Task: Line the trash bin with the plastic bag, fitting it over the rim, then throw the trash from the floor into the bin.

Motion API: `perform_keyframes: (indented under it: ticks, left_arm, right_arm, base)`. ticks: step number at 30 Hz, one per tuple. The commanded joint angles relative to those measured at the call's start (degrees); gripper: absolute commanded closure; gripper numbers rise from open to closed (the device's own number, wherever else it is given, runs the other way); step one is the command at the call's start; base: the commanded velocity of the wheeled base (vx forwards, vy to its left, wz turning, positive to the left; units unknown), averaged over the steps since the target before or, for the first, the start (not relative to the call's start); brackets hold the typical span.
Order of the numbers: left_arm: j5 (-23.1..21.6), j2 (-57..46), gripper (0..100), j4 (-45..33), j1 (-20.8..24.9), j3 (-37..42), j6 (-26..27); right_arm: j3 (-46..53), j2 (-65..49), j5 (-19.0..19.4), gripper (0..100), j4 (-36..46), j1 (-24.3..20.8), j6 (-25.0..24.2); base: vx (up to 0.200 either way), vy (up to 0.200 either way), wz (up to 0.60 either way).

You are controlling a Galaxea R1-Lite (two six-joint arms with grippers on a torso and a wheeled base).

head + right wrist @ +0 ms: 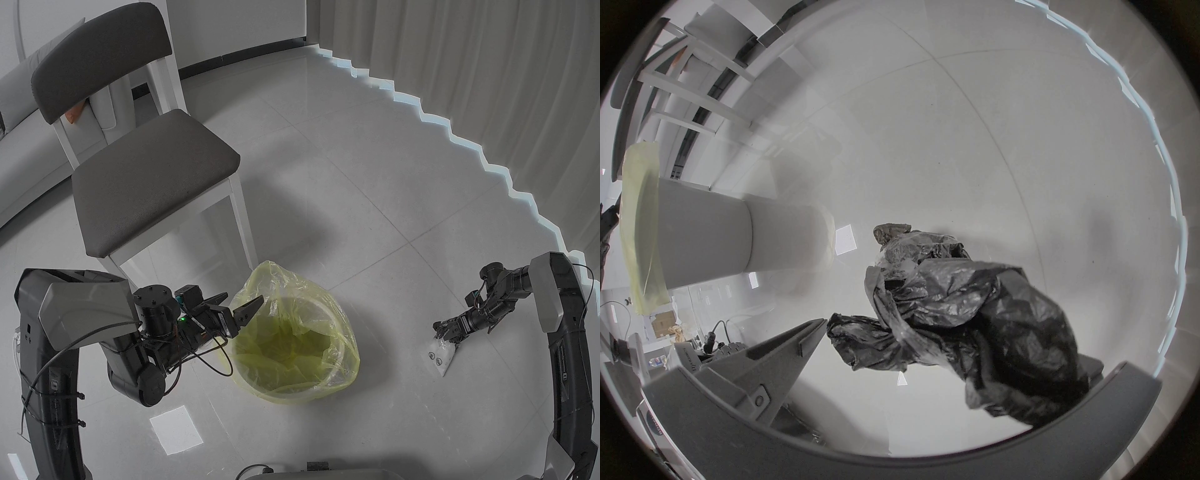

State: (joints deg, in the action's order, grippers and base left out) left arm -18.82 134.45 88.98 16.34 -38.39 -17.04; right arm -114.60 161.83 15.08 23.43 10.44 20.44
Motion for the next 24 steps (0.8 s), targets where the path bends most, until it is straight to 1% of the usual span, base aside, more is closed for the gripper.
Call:
perform_keyframes:
  ticks: [1,2,6,11,14,16,20,24]
  left_arm:
    - [0.0,0.1,0,1.0,0.0,0.0,0.0]
    - [0.0,0.1,0,1.0,-0.1,-0.2,0.0]
    - [0.0,0.2,0,1.0,-0.3,-0.4,0.0]
    - [0.0,0.7,0,1.0,-0.5,-0.3,0.0]
    - [0.0,0.9,0,1.0,-0.6,0.2,0.0]
    - [0.0,0.9,0,1.0,-0.7,0.7,0.0]
    - [0.1,0.3,0,1.0,-1.2,1.9,0.0]
    - [1.9,-1.2,0,1.0,-1.8,3.1,-0.1]
  right_arm:
    - [0.0,0.2,0.0,0,-1.4,-0.2,0.1]
    - [0.0,0.6,0.0,100,-1.8,-0.2,0.1]
    - [0.0,1.1,-0.2,100,-3.3,-0.3,-0.1]
    - [0.0,-0.1,-0.1,100,-3.0,-0.4,-0.1]
    - [0.0,-4.3,0.1,100,-2.9,-0.9,-0.1]
    - [0.0,-9.6,1.0,100,-3.2,-1.7,0.0]
    - [11.9,-23.3,3.6,100,-4.1,-4.2,0.0]
    - [26.4,-39.8,4.6,100,-8.4,-9.3,-0.1]
  base:
    - [0.000,0.000,0.00]
    - [0.000,0.000,0.00]
    - [0.000,0.000,0.00]
    - [0.000,0.000,0.00]
    - [0.000,0.000,0.00]
    - [0.000,0.000,0.00]
    - [0.000,0.000,0.00]
    - [0.000,0.000,0.00]
